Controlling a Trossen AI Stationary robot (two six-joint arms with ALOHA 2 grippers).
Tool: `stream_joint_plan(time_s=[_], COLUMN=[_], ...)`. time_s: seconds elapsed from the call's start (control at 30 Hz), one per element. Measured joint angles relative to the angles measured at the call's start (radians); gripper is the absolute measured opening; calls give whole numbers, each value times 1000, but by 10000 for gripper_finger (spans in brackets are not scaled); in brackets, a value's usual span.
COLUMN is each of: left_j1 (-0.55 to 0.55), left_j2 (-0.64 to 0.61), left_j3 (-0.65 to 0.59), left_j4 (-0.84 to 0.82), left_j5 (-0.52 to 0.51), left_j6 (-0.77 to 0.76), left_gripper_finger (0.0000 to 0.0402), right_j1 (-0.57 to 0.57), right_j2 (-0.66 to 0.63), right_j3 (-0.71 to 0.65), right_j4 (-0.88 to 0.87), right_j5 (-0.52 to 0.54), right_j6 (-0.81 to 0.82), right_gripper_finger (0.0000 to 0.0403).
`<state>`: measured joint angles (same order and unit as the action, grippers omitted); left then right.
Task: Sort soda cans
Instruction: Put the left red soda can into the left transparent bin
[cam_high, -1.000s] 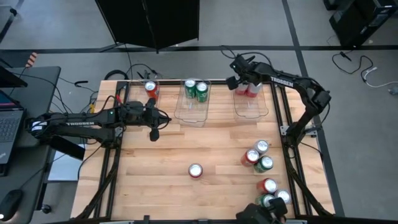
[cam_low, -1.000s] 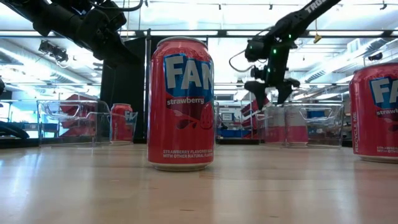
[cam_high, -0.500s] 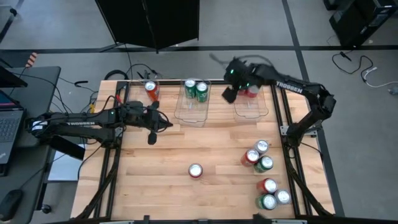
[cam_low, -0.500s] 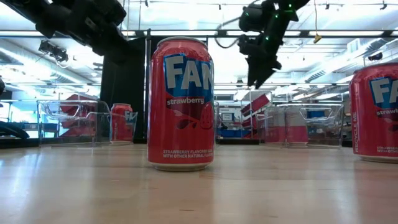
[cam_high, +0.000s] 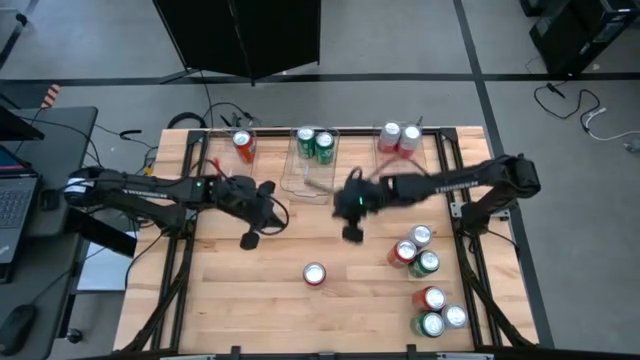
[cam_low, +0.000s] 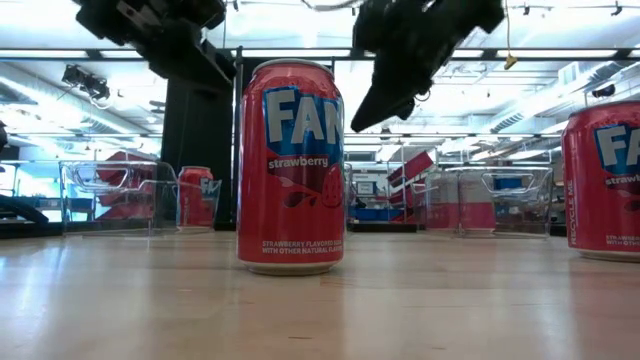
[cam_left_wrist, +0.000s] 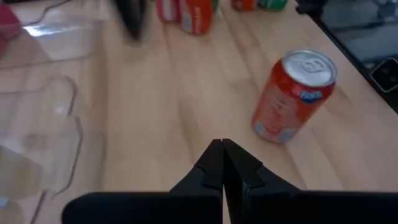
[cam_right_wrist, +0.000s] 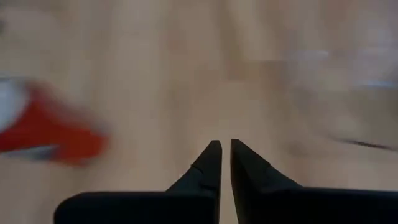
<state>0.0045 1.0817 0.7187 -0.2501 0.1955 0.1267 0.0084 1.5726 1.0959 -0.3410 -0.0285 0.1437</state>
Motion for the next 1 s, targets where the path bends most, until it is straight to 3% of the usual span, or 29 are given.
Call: stream_joint_plan(time_s=[0.27, 0.47, 0.57, 0.8, 1.0], left_j1=[-107, -158, -165, -170, -170], left_j2=[21, 21, 27, 26, 26], left_j3=[27, 27, 27, 27, 27], left_j4=[-33, -80, -92, -95, -91], left_j5=[-8, -73, -103, -115, -115], left_j6=[-8, -63, -93, -143, -160], left_gripper_finger=[0, 1, 1, 1, 1], right_j1=[245, 346, 358, 313, 266], right_j2=[6, 80, 140, 216, 227], right_j3=[-175, -230, -222, -171, -164], right_j4=[398, 643, 729, 740, 736], right_j5=[-29, -28, -29, -19, 74], right_j6=[133, 204, 208, 220, 196], right_gripper_finger=[3, 0, 0, 0, 0])
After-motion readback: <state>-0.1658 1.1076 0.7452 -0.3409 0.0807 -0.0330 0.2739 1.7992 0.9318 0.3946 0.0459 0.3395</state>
